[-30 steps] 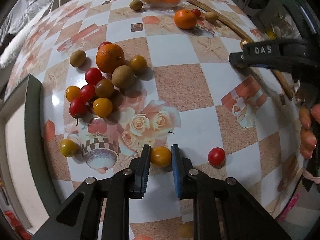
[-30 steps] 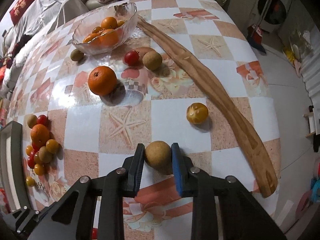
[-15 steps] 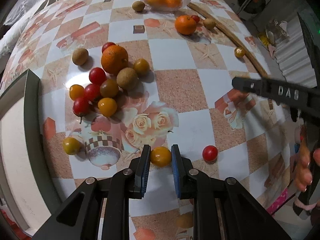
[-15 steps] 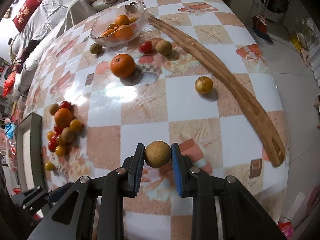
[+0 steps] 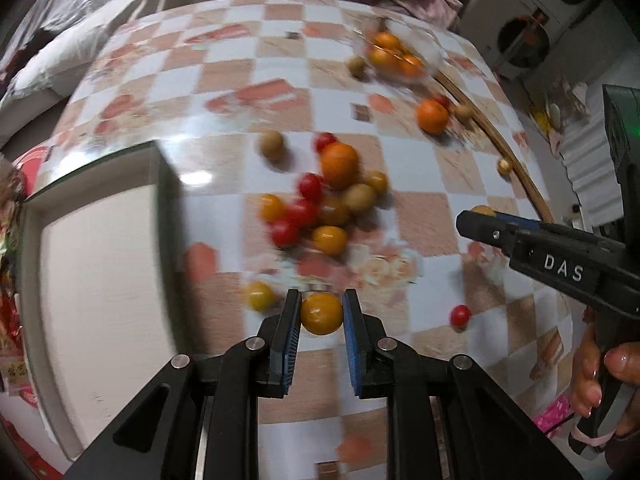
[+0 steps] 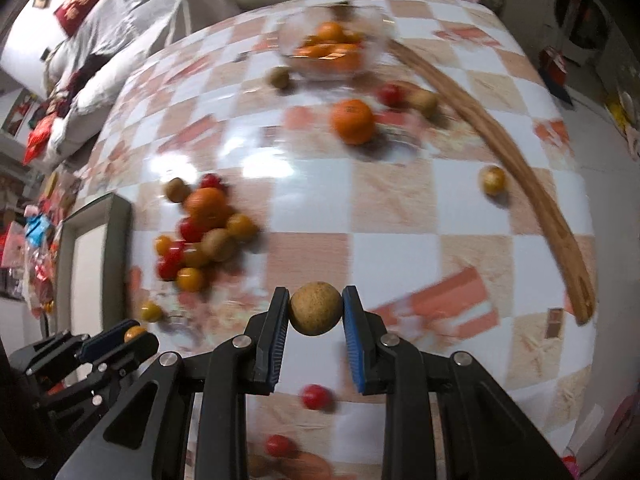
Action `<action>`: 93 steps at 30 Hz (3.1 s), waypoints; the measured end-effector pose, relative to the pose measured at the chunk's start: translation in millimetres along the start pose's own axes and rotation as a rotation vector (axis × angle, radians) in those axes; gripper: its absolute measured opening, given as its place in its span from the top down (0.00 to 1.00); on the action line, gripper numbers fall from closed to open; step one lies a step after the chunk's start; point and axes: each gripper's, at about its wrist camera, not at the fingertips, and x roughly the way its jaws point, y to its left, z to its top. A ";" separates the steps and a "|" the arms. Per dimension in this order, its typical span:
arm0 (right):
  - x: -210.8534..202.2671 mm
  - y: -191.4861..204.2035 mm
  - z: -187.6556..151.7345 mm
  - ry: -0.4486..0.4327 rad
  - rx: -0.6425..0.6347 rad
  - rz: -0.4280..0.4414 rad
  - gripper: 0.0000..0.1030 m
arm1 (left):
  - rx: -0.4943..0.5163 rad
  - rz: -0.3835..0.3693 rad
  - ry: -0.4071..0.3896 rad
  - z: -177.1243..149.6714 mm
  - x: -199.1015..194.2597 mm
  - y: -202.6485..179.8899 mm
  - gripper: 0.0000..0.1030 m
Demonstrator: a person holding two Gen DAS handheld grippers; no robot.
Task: Organize fruits
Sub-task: 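Carry the small orange and brown fruit in both tools over the white tray, then open the left tool to drop the orange while the right tool drops the brown fruit, then move both open tools back toward the fruit pile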
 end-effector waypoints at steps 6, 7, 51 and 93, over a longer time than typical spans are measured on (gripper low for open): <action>4.3 60.0 12.0 0.000 -0.093 0.045 0.72 | -0.084 0.045 -0.028 -3.2 -16.2 49.3 0.79; 4.1 66.2 12.1 0.000 -0.103 0.051 0.72 | -0.099 0.057 -0.035 -4.0 -19.2 59.5 0.79; 101.1 267.5 42.0 0.126 -0.344 0.172 0.29 | -0.145 0.277 -0.027 -24.2 9.3 201.6 0.44; 10.9 -4.6 -57.5 0.076 0.044 -0.093 0.19 | 0.184 0.083 0.002 -2.9 30.6 -13.7 0.44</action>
